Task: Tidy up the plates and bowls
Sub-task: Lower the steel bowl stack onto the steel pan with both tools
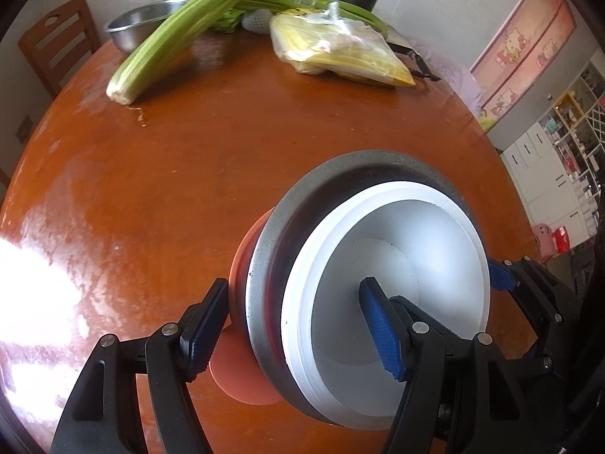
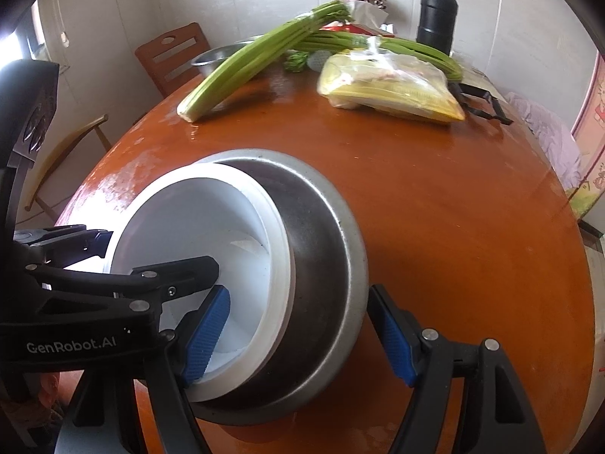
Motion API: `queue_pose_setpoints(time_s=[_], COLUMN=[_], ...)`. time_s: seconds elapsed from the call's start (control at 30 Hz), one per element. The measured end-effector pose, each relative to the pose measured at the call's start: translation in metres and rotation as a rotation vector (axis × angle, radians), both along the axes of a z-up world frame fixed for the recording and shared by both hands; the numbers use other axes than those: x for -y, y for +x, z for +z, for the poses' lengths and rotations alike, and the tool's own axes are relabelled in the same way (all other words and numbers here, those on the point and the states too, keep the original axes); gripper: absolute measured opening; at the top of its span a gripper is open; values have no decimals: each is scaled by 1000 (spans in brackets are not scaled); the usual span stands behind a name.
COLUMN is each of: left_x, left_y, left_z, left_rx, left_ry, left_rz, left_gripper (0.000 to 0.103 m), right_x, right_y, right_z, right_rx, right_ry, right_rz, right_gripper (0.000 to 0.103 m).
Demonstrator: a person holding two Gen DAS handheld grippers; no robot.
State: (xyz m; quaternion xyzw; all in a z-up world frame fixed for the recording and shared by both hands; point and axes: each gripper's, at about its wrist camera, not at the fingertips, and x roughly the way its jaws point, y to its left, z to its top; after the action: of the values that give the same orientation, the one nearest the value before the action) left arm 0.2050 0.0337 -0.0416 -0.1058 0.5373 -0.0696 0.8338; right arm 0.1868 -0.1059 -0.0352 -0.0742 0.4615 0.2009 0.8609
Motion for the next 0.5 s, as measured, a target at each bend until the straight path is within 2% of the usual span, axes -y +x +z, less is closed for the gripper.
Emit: queue_pose_setpoints(time_s=[0.5], left_x=[38], left_y=[4], left_z=[1], left_rx=[2], left_ry=[5], left_rz=[-42], left_gripper=[71], right_x=[37], right_y=[-1], right_z=[0], right_rx=[8], right_ry=[-8], right_rz=[-44], right_gripper=[74])
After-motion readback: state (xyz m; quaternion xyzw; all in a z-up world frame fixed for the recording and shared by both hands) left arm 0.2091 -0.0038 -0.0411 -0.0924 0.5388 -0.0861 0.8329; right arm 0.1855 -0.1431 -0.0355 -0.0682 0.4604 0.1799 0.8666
